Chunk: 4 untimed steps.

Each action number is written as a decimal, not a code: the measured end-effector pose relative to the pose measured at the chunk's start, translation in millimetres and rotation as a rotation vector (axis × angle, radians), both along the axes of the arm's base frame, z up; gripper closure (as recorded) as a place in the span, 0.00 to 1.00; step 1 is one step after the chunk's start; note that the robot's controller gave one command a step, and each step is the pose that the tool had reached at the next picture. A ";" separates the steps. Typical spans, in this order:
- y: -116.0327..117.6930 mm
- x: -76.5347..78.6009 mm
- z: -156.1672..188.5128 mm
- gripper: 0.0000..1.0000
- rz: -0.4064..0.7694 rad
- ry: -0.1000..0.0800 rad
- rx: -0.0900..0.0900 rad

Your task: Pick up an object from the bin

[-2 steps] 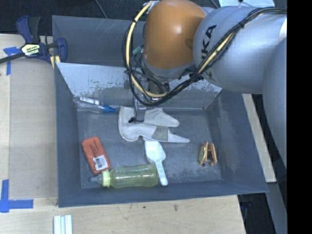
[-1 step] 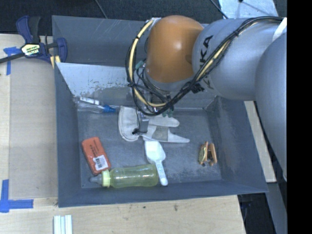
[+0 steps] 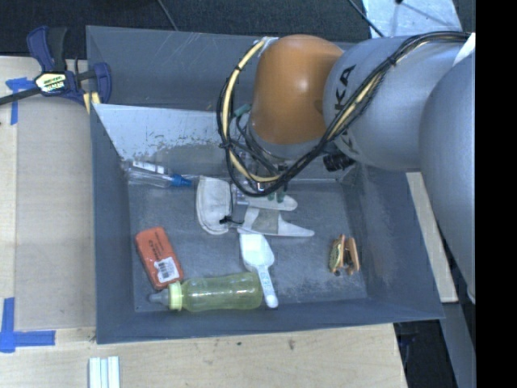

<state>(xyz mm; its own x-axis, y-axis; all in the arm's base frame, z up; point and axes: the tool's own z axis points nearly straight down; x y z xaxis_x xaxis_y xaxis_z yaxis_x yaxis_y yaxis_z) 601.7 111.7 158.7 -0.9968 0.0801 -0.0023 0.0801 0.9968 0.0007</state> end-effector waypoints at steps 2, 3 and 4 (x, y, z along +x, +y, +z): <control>-29.8 -3.3 -70.3 0.00 0.149 0.002 0.000; -31.4 4.3 -83.6 1.00 0.082 -0.012 0.002; -31.5 4.3 -83.6 1.00 0.082 -0.012 0.002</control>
Offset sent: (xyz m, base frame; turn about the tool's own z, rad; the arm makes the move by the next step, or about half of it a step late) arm -0.0161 -0.0484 -0.0887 0.0102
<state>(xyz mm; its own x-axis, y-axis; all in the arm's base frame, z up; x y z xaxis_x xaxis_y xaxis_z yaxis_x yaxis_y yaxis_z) 606.0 80.3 75.0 -0.9999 -0.0017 -0.0139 -0.0018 1.0000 0.0033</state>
